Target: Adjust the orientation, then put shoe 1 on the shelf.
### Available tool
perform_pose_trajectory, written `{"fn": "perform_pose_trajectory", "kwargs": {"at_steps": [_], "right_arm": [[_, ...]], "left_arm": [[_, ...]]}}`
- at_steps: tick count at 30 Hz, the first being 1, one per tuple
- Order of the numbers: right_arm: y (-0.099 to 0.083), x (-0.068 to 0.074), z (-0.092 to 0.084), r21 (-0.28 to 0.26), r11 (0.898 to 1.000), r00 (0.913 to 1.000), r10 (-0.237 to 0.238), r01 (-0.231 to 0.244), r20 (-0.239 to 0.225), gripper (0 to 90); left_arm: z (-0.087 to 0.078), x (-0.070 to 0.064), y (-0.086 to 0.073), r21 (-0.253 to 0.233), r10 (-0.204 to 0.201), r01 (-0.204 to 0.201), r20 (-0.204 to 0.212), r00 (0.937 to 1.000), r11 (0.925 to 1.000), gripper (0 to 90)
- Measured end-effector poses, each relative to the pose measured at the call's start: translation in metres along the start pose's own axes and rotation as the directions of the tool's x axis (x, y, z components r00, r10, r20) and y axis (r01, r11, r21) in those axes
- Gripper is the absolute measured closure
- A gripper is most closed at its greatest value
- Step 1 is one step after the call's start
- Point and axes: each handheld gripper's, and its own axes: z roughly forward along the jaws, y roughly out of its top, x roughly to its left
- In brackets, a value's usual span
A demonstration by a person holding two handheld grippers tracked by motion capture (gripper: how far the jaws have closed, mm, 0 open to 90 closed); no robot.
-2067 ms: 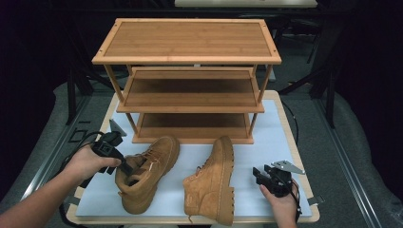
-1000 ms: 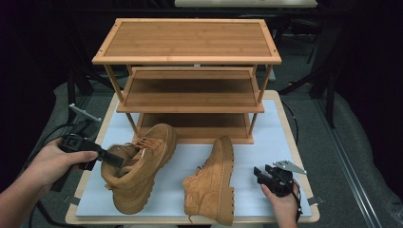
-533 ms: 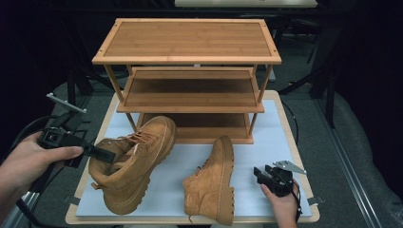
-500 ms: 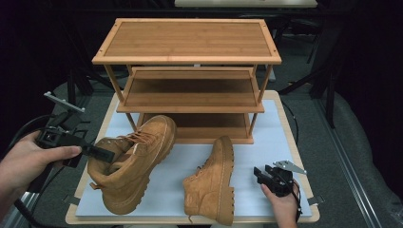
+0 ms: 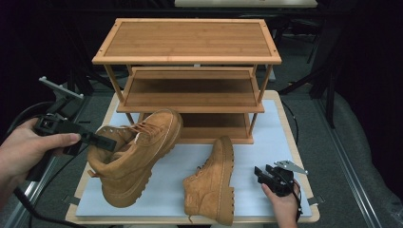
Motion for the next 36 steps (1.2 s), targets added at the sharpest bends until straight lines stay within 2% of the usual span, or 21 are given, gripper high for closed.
{"fn": "perform_pose_trajectory", "kwargs": {"at_steps": [7, 12, 15, 18, 21, 22, 23, 28, 29, 31, 32, 34, 35, 36], "right_arm": [[0.001, -0.001, -0.003, -0.006, 1.0, 1.0, 0.003, -0.003, 0.001, 48.2], [0.001, -0.001, -0.004, -0.011, 1.0, 1.0, 0.004, -0.004, -0.001, 48.1], [0.001, -0.001, -0.003, -0.008, 1.0, 1.0, 0.001, -0.001, -0.001, 48.1], [0.001, -0.001, -0.003, -0.016, 1.0, 1.0, 0.004, -0.004, -0.003, 48.1], [0.002, -0.002, -0.003, -0.016, 1.0, 1.0, 0.008, -0.008, -0.004, 48.1], [0.002, -0.002, -0.003, -0.016, 1.0, 1.0, 0.008, -0.008, -0.004, 48.1], [0.001, -0.002, -0.003, -0.027, 1.0, 0.9999, 0.012, -0.012, -0.006, 48.1], [0.001, -0.002, -0.003, -0.027, 1.0, 0.9999, 0.009, -0.009, -0.008, 48.1], [0.002, -0.002, -0.004, -0.018, 1.0, 1.0, 0.004, -0.004, -0.005, 48.1], [0.002, -0.002, -0.004, -0.018, 1.0, 1.0, 0.006, -0.006, -0.007, 48.1], [0.001, -0.002, -0.003, -0.027, 1.0, 0.9999, 0.009, -0.009, -0.011, 48.1], [0.001, -0.002, -0.003, -0.027, 1.0, 0.9999, 0.007, -0.008, -0.011, 48.1], [0.001, -0.002, -0.002, -0.027, 1.0, 0.9999, 0.006, -0.007, -0.011, 48.1], [0.001, -0.002, -0.002, -0.027, 1.0, 0.9999, 0.006, -0.007, -0.011, 48.1]], "left_arm": [[0.006, -0.003, 0.031, -0.064, -0.009, 0.011, 0.025, 0.9996, 0.9979, 81.6], [0.018, -0.001, 0.053, -0.1, -0.026, 0.028, 0.017, 0.9995, 0.9946, 81.6], [0.028, 0.003, 0.068, -0.125, -0.052, 0.052, 0.007, 0.9986, 0.9908, 81.6], [0.033, 0.004, 0.074, -0.134, -0.052, 0.052, 0.003, 0.9987, 0.9896, 81.6], [0.037, 0.007, 0.081, -0.146, -0.074, 0.074, 0.005, 0.9972, 0.9865, 81.6], [0.038, 0.008, 0.084, -0.158, -0.088, 0.089, 0.01, 0.996, 0.9835, 81.6], [0.039, 0.009, 0.086, -0.158, -0.085, 0.085, 0.007, 0.9963, 0.9838, 81.6], [0.045, 0.013, 0.095, -0.213, -0.122, 0.119, -0.002, 0.9925, 0.9698, 81.5], [0.048, 0.016, 0.098, -0.243, -0.14, 0.136, 0.002, 0.9902, 0.9604, 81.5], [0.049, 0.018, 0.099, -0.254, -0.14, 0.136, 0.002, 0.9901, 0.9577, 81.5], [0.052, 0.02, 0.1, -0.281, -0.153, 0.147, 0.002, 0.9882, 0.9482, 81.5], [0.053, 0.021, 0.101, -0.281, -0.143, 0.135, -0.009, 0.9896, 0.9502, 81.5], [0.054, 0.021, 0.102, -0.291, -0.152, 0.141, -0.014, 0.9883, 0.9462, 81.5], [0.055, 0.022, 0.104, -0.289, -0.155, 0.145, -0.012, 0.9878, 0.9464, 81.5]]}}
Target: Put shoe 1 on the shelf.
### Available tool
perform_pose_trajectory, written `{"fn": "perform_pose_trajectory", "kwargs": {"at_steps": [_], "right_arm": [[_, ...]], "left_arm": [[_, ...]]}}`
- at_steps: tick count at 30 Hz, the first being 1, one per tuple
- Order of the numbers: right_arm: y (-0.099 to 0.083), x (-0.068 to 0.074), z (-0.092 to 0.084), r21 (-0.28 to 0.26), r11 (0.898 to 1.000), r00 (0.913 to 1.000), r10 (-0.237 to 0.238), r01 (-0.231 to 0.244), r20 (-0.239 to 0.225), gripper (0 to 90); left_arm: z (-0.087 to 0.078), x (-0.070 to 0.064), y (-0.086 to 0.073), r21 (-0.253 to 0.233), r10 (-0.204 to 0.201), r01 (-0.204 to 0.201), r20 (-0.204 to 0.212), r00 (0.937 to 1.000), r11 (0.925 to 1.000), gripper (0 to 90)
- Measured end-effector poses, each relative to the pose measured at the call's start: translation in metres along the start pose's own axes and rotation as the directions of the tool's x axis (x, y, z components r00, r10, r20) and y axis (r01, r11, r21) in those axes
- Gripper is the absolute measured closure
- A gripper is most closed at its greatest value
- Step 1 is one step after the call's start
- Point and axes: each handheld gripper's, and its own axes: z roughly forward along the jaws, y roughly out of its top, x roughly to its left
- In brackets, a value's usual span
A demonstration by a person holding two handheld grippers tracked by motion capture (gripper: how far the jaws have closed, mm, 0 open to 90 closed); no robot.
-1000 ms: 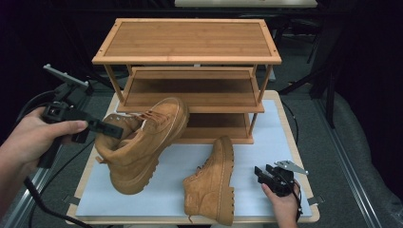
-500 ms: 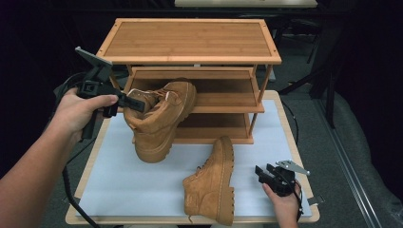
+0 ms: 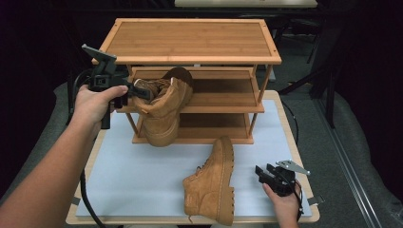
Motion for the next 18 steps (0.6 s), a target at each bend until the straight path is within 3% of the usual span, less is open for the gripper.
{"fn": "perform_pose_trajectory", "kwargs": {"at_steps": [9, 14, 18], "right_arm": [[0.0, -0.001, -0.001, -0.006, 1.0, 1.0, 0.009, -0.009, -0.005, 48.1], [0.0, -0.001, -0.001, 0.007, 1.0, 1.0, 0.005, -0.005, -0.005, 48.1], [0.0, 0.0, -0.001, 0.008, 1.0, 1.0, 0.003, -0.003, -0.006, 48.1]], "left_arm": [[0.007, 0.003, -0.003, -0.084, -0.009, 0.006, -0.034, 0.9994, 0.9964, 81.5], [0.013, 0.012, -0.009, -0.169, -0.055, 0.056, 0.008, 0.9984, 0.9841, 81.5], [0.015, 0.013, -0.01, -0.214, -0.06, 0.059, 0.001, 0.9982, 0.9751, 81.5]]}}
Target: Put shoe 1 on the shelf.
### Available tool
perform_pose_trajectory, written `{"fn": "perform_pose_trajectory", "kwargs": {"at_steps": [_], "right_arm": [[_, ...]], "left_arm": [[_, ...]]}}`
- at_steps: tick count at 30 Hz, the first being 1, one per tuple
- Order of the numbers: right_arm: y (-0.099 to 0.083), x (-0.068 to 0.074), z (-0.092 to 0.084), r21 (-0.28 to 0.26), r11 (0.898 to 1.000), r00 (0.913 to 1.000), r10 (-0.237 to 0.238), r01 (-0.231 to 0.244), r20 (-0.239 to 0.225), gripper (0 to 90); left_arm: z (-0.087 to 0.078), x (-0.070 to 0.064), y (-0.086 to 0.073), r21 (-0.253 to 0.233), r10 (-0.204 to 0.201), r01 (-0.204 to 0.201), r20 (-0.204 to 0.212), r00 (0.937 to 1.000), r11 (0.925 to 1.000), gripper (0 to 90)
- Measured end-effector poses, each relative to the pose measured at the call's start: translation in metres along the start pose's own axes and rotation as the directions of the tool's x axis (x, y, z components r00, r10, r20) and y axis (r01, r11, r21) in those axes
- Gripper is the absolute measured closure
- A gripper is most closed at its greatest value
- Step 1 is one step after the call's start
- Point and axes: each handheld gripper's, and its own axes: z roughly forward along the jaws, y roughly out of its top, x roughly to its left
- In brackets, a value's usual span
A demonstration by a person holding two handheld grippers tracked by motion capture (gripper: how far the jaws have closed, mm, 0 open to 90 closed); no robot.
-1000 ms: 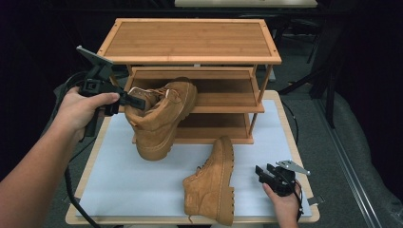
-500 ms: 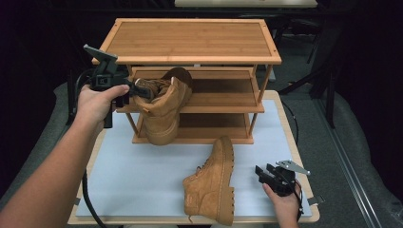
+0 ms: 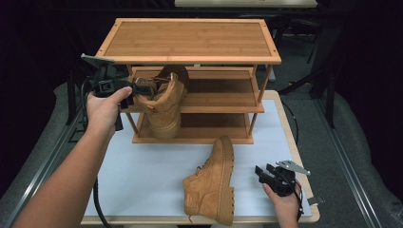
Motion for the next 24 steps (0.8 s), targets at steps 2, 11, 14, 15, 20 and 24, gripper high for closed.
{"fn": "perform_pose_trajectory", "kwargs": {"at_steps": [2, 11, 14, 15, 20, 24], "right_arm": [[0.0, -0.001, 0.0, -0.002, 1.0, 1.0, 0.002, -0.002, 0.002, 48.1], [0.0, 0.0, 0.0, -0.004, 1.0, 1.0, 0.0, 0.0, 0.0, 48.0], [0.0, 0.0, 0.0, -0.002, 1.0, 1.0, -0.003, 0.003, 0.0, 48.0], [0.0, 0.0, -0.001, 0.009, 1.0, 1.0, -0.004, 0.004, -0.001, 48.0], [0.0, 0.0, 0.0, 0.007, 1.0, 1.0, -0.004, 0.004, 0.003, 47.8], [0.0, 0.0, 0.0, -0.003, 1.0, 1.0, -0.004, 0.004, 0.0, 47.8]], "left_arm": [[0.002, 0.001, 0.0, 0.0, -0.003, 0.003, 0.016, 0.9999, 1.0, 81.3], [0.006, -0.004, -0.008, -0.062, 0.03, -0.031, -0.008, 0.9995, 0.9976, 80.1], [0.008, -0.007, -0.011, -0.077, 0.046, -0.047, -0.014, 0.9988, 0.9959, 77.8], [0.008, -0.008, -0.011, -0.086, 0.047, -0.049, -0.022, 0.9986, 0.9951, 76.9], [0.01, -0.011, -0.013, -0.101, 0.064, -0.067, -0.036, 0.9973, 0.9926, 71.2], [0.009, -0.011, -0.015, -0.108, 0.094, -0.097, -0.039, 0.9948, 0.9893, 68.2]]}}
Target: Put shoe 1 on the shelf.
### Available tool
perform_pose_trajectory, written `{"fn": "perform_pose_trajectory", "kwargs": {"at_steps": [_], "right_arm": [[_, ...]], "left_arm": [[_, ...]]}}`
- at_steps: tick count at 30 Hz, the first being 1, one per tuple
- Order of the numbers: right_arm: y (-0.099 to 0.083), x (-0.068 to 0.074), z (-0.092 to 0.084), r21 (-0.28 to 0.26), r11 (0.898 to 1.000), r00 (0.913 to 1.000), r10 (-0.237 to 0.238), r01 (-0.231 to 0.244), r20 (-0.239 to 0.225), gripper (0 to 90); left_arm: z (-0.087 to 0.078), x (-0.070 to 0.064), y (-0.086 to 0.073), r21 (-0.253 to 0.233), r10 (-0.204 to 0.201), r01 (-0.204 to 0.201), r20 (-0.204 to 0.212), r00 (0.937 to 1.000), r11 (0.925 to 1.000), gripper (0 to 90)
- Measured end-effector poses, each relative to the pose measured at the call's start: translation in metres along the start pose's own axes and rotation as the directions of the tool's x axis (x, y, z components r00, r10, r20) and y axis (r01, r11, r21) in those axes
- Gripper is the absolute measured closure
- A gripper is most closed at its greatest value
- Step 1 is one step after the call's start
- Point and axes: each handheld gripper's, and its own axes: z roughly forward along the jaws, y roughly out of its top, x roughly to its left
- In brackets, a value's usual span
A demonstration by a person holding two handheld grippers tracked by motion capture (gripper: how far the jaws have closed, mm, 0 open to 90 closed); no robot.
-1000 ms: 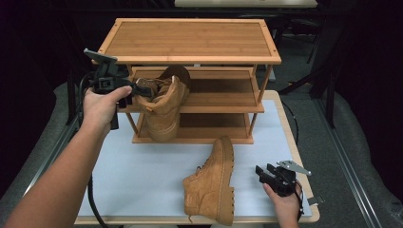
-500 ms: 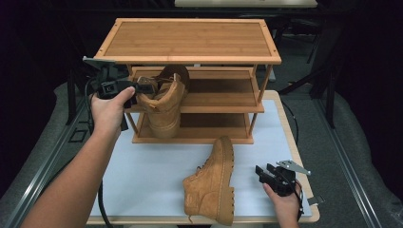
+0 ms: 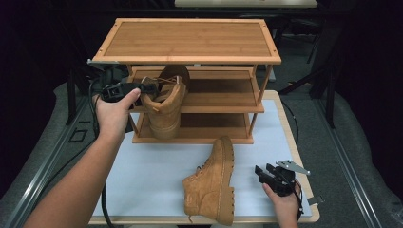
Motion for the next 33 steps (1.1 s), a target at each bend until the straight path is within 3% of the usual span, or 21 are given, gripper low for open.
{"fn": "perform_pose_trajectory", "kwargs": {"at_steps": [6, 11, 17, 22, 26, 27, 28, 29, 30, 31, 32, 33], "right_arm": [[0.0, 0.0, 0.0, 0.003, 1.0, 1.0, -0.001, 0.001, 0.001, 47.7], [0.0, 0.0, 0.001, -0.004, 1.0, 1.0, 0.001, -0.001, 0.0, 47.7], [0.0, 0.001, 0.001, -0.004, 1.0, 1.0, -0.003, 0.003, 0.0, 47.7], [0.0, 0.002, 0.0, 0.004, 1.0, 1.0, -0.004, 0.004, 0.001, 47.8], [0.003, 0.006, -0.003, 0.009, 1.0, 0.9998, -0.018, 0.019, -0.005, 48.5], [0.003, 0.008, -0.002, -0.019, 1.0, 0.9996, -0.02, 0.02, -0.018, 48.6], [0.005, 0.01, -0.004, 0.007, 0.999, 0.999, -0.036, 0.036, -0.027, 48.9], [0.006, 0.011, -0.005, 0.018, 0.999, 0.9982, -0.051, 0.051, -0.031, 49.4], [0.007, 0.014, -0.003, -0.011, 0.998, 0.9974, -0.064, 0.063, -0.035, 49.5], [0.011, 0.018, -0.007, 0.01, 0.994, 0.994, -0.109, 0.109, -0.011, 49.6], [0.014, 0.02, -0.008, 0.001, 0.994, 0.9936, -0.112, 0.112, -0.01, 50.7], [0.017, 0.022, -0.011, -0.007, 0.994, 0.9935, -0.113, 0.113, -0.012, 52.2]], "left_arm": [[-0.003, -0.006, -0.001, 0.004, 0.049, -0.049, -0.021, 0.9986, 0.9988, 63.8], [-0.006, -0.007, 0.0, -0.014, 0.038, -0.038, 0.001, 0.9993, 0.9992, 60.0], [-0.023, -0.011, 0.005, -0.045, 0.069, -0.069, 0.001, 0.9976, 0.9966, 56.9], [-0.044, -0.012, -0.001, -0.036, 0.117, -0.117, 0.004, 0.9931, 0.9925, 57.1], [-0.063, -0.001, -0.014, -0.036, 0.152, -0.152, 0.011, 0.9883, 0.9877, 57.4], [-0.068, 0.004, -0.02, -0.032, 0.162, -0.161, 0.012, 0.9867, 0.9864, 57.4], [-0.071, 0.008, -0.024, -0.031, 0.168, -0.168, 0.009, 0.9857, 0.9853, 57.3], [-0.074, 0.014, -0.029, -0.032, 0.174, -0.174, 0.01, 0.9846, 0.9842, 57.3], [-0.076, 0.02, -0.034, -0.031, 0.186, -0.186, 0.006, 0.9825, 0.9821, 57.3], [-0.077, 0.035, -0.048, -0.026, 0.215, -0.215, -0.008, 0.9766, 0.9762, 57.3], [-0.077, 0.035, -0.048, -0.026, 0.215, -0.215, -0.008, 0.9766, 0.9762, 57.3], [-0.076, 0.043, -0.056, -0.025, 0.232, -0.233, -0.012, 0.9726, 0.9723, 57.2]]}}
